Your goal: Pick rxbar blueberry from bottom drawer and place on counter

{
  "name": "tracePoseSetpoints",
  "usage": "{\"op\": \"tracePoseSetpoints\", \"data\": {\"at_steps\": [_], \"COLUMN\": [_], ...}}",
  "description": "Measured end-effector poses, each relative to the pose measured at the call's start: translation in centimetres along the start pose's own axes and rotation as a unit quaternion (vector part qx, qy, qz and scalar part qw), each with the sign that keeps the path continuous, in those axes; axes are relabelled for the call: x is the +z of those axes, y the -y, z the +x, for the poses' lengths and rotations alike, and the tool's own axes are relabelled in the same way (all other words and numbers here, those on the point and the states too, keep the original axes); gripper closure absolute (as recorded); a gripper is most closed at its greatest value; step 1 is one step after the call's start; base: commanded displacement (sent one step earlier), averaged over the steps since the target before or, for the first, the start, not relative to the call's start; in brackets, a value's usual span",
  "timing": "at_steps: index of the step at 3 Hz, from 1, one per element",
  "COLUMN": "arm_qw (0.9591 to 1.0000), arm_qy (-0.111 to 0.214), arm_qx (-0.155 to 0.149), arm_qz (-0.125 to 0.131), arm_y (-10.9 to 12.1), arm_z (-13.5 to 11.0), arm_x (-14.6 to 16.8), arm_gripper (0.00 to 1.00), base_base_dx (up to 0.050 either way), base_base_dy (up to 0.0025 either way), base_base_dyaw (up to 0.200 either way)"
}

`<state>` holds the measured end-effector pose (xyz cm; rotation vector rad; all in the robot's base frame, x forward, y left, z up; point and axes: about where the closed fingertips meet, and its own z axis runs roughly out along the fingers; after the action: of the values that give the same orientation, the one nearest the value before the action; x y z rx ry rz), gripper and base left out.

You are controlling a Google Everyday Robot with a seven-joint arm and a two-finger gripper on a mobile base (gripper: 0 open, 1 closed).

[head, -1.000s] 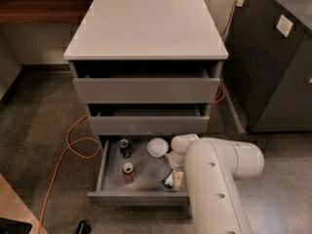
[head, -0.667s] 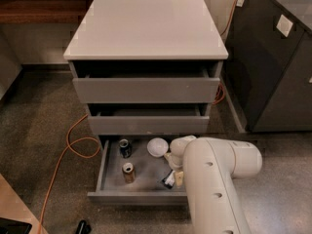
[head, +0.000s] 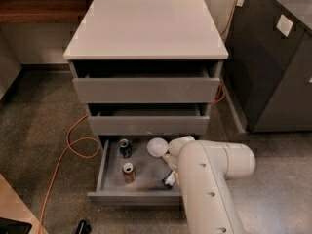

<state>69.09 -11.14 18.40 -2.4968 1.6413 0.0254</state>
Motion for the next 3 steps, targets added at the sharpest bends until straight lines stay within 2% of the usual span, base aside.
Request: {"op": "tracePoseSetpoints", "data": {"at_steps": [1, 3], "arm_qw": [0.9997, 0.9985], "arm_qy": [-0.001, -0.003], "arm_qx": [-0.016, -0.029], "arm_qz": [-0.019, -0.047], "arm_y": [-0.3, -1.1], "arm_z": [0.1, 0.4], "arm_x": [1.0, 3.1], "arm_gripper": [0.0, 0.0], "base_base_dx": [0.0, 0.0], "base_base_dy": [0.0, 0.0], "base_base_dyaw": [0.0, 0.0]}}
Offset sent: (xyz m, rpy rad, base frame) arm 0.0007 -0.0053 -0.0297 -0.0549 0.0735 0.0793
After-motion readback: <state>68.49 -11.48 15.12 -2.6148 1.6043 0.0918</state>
